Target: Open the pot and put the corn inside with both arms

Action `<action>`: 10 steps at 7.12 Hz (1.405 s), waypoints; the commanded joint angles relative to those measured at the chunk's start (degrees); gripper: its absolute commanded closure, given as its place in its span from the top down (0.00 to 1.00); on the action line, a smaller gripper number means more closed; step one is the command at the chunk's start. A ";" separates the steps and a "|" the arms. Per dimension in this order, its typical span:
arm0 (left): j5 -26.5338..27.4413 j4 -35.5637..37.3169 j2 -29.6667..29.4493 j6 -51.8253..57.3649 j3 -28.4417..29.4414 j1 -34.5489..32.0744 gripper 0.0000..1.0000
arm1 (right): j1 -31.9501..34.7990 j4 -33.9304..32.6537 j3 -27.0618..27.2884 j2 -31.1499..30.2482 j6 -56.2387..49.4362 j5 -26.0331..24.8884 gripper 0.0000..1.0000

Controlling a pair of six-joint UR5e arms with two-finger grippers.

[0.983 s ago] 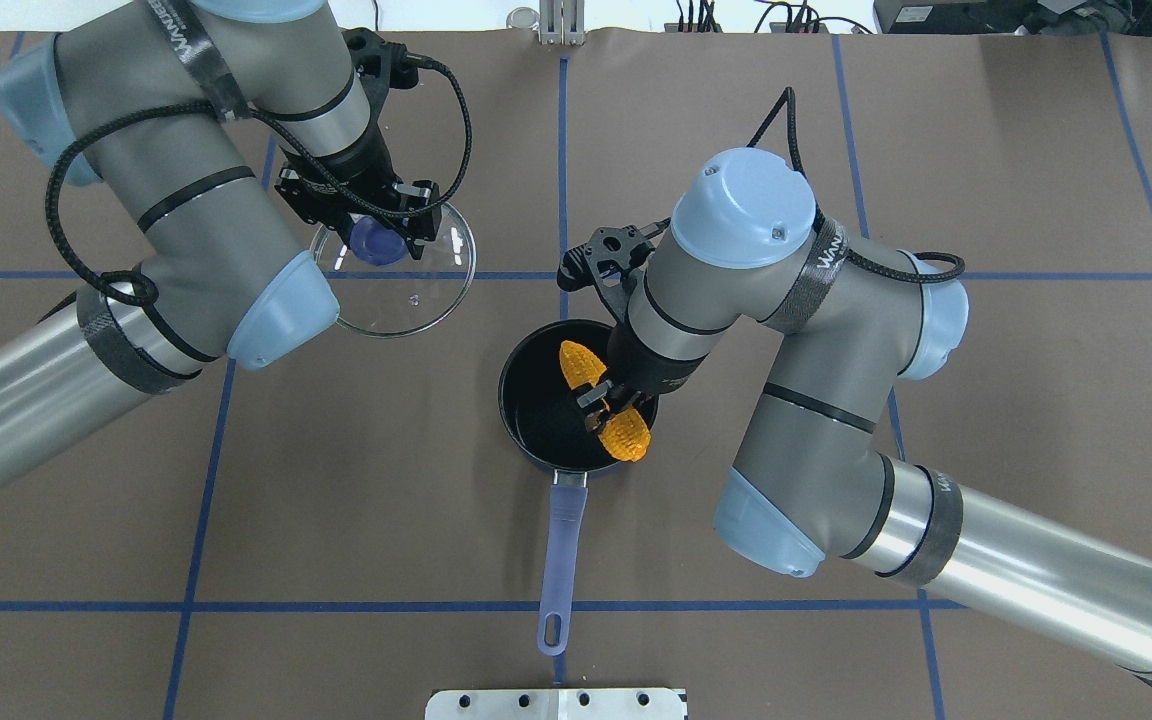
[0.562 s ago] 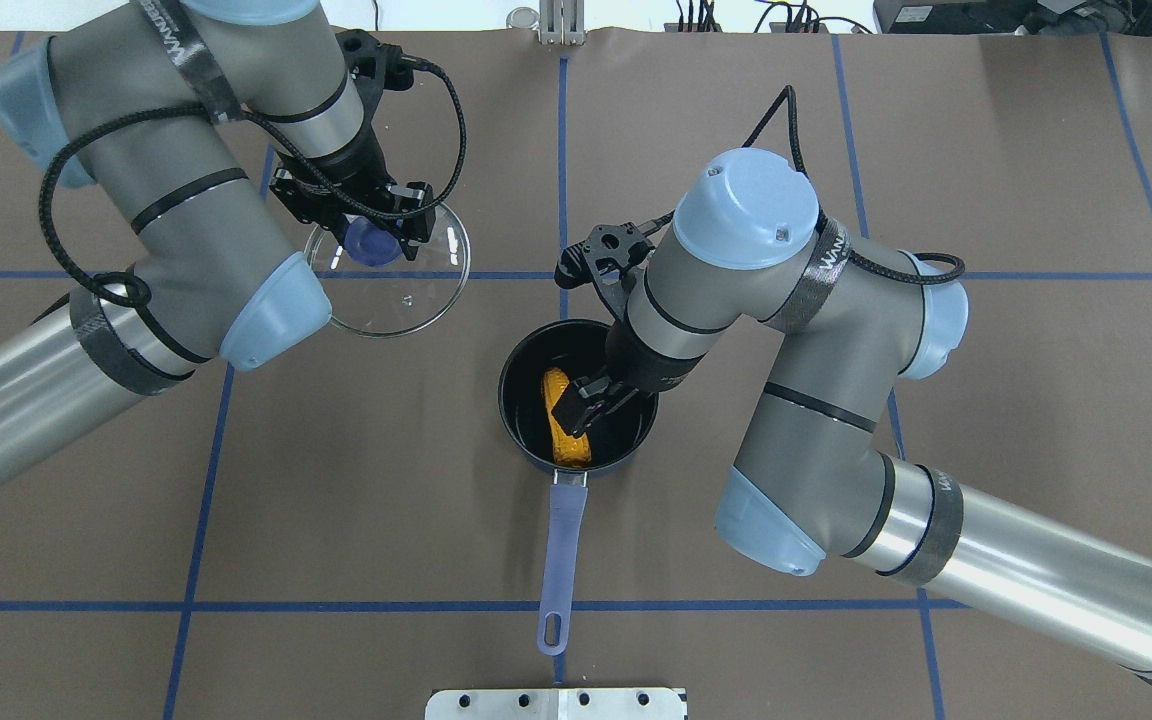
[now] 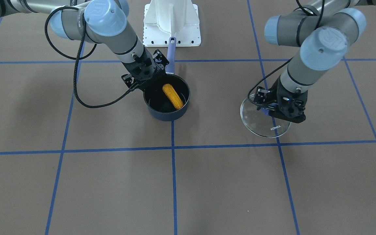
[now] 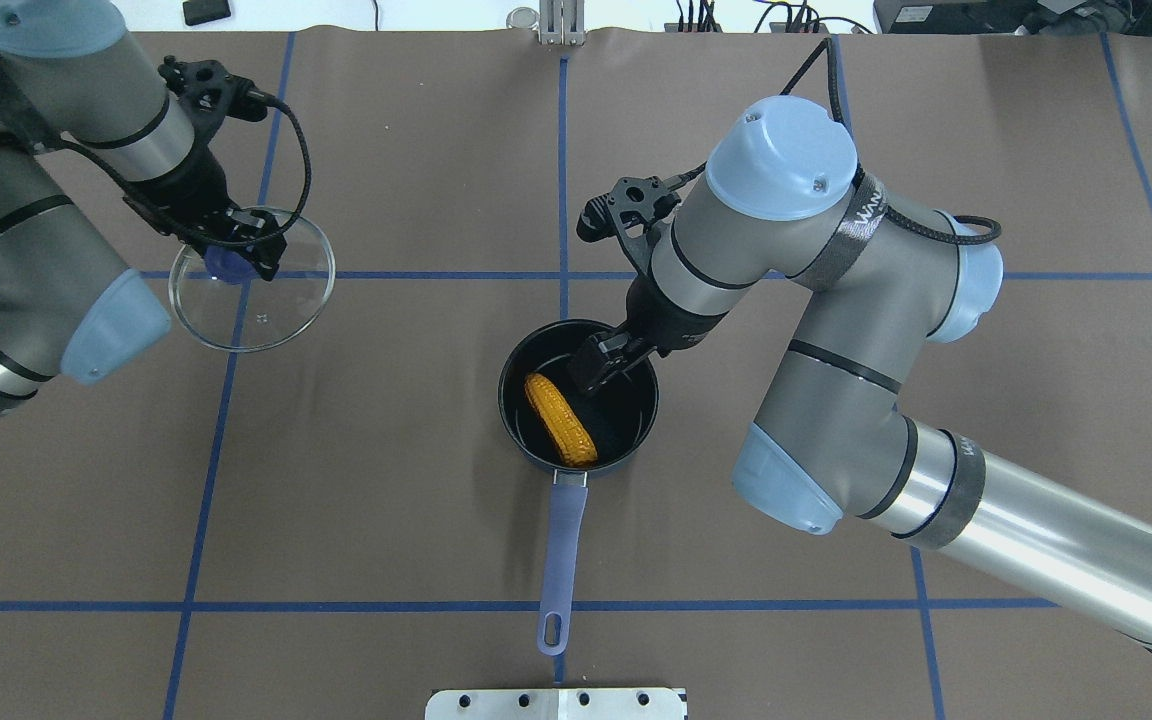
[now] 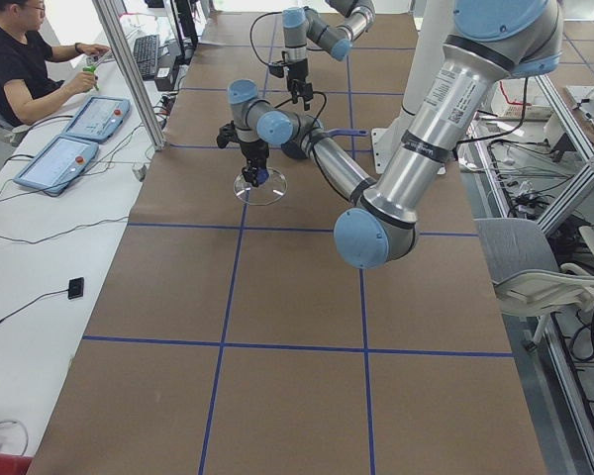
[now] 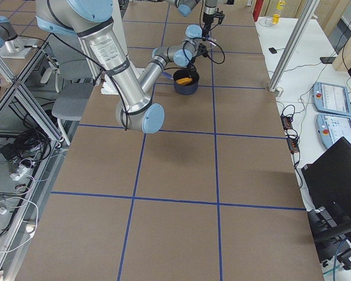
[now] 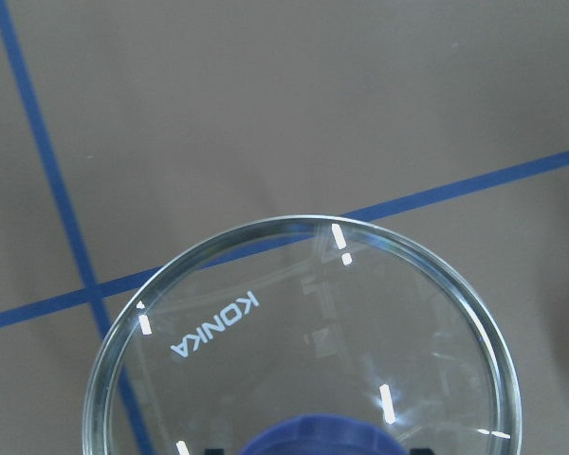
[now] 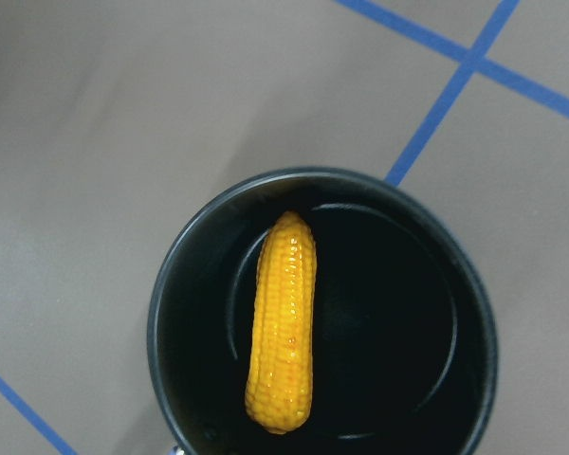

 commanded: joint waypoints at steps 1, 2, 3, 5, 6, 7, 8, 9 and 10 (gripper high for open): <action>-0.29 -0.20 5.46 7.62 0.10 -1.73 0.59 | 0.88 -0.03 -0.08 -0.76 -0.41 0.11 0.99; -0.29 -2.63 6.53 8.69 1.67 -1.91 0.59 | 0.88 -0.03 -0.08 -1.47 -0.59 0.02 0.99; -0.38 -6.75 7.67 8.70 3.60 -2.34 0.59 | 1.05 -0.03 -0.08 -1.56 -0.68 0.02 0.99; -0.90 -10.64 7.94 8.96 7.03 -3.57 0.59 | 1.23 0.06 -0.08 -1.91 -0.68 0.02 0.99; -3.86 -12.57 7.94 9.31 9.22 -4.36 0.59 | 1.49 0.06 -0.17 -2.26 -0.68 0.11 0.99; -4.85 -14.68 7.94 9.23 11.51 -4.46 0.59 | 1.49 -0.03 -0.17 -2.44 -0.76 0.11 0.99; -4.86 -15.39 8.03 9.14 12.23 -4.46 0.59 | 1.49 -0.03 -0.08 -2.53 -0.77 0.11 0.99; -4.95 -15.49 8.12 9.14 13.36 -4.46 0.59 | 1.58 -0.03 -0.08 -2.53 -0.77 0.02 0.99; -4.95 -15.49 8.64 9.23 13.38 -4.46 0.59 | 1.75 -0.03 -0.08 -2.53 -0.77 0.11 0.99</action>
